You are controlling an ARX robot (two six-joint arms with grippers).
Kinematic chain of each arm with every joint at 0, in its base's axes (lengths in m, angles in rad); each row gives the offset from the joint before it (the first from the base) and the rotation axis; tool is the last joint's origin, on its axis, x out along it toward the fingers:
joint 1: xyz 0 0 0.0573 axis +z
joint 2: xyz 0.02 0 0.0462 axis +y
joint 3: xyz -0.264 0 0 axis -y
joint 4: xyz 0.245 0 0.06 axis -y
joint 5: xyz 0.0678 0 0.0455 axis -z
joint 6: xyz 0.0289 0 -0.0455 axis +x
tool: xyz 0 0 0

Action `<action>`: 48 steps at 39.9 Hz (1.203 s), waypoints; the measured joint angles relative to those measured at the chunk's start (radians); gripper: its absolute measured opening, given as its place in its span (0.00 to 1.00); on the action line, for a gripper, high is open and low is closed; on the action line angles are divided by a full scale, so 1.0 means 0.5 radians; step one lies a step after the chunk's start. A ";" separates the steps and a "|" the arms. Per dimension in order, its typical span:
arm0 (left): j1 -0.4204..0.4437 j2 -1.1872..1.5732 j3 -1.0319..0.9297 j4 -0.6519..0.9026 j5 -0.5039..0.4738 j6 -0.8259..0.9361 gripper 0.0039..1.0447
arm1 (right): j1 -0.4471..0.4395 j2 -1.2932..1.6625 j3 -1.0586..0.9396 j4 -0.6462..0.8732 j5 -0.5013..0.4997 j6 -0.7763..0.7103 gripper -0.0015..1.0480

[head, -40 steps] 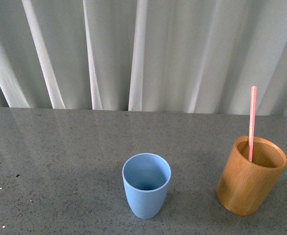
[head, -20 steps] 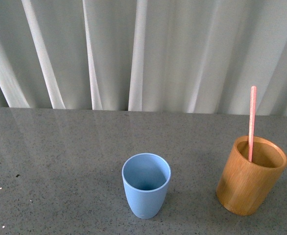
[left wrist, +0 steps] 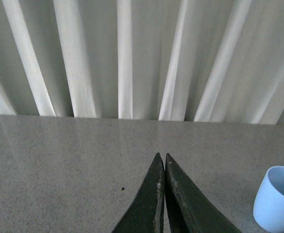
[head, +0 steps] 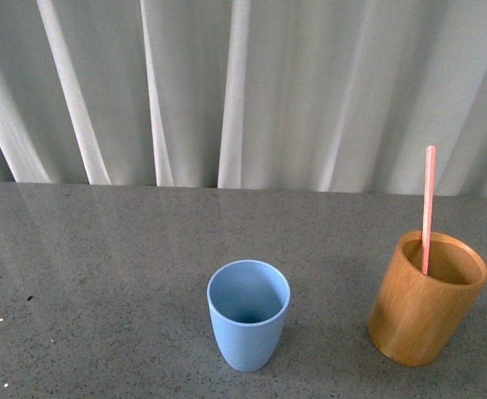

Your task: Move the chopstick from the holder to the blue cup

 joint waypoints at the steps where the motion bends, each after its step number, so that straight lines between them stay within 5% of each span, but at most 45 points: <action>1: 0.000 -0.024 0.000 -0.001 0.001 0.000 0.03 | 0.000 0.000 0.000 0.000 -0.001 0.001 0.90; 10: 0.000 -0.033 0.000 -0.011 0.000 -0.003 0.04 | 0.000 0.000 0.000 0.000 -0.001 0.001 0.90; 28: 0.000 -0.033 0.000 -0.011 0.000 0.000 0.95 | 0.000 0.000 0.000 0.000 -0.001 0.001 0.90; 41: 0.000 -0.033 -0.001 -0.011 0.000 0.003 0.94 | 0.001 0.002 0.002 -0.004 0.009 0.005 0.90; 44: 0.000 -0.033 0.000 -0.011 0.000 0.003 0.94 | 0.039 0.230 0.146 -0.373 0.297 0.086 0.90; 48: 0.000 -0.034 -0.001 -0.011 0.001 0.004 0.94 | -0.056 0.645 0.231 -0.411 0.293 0.108 0.90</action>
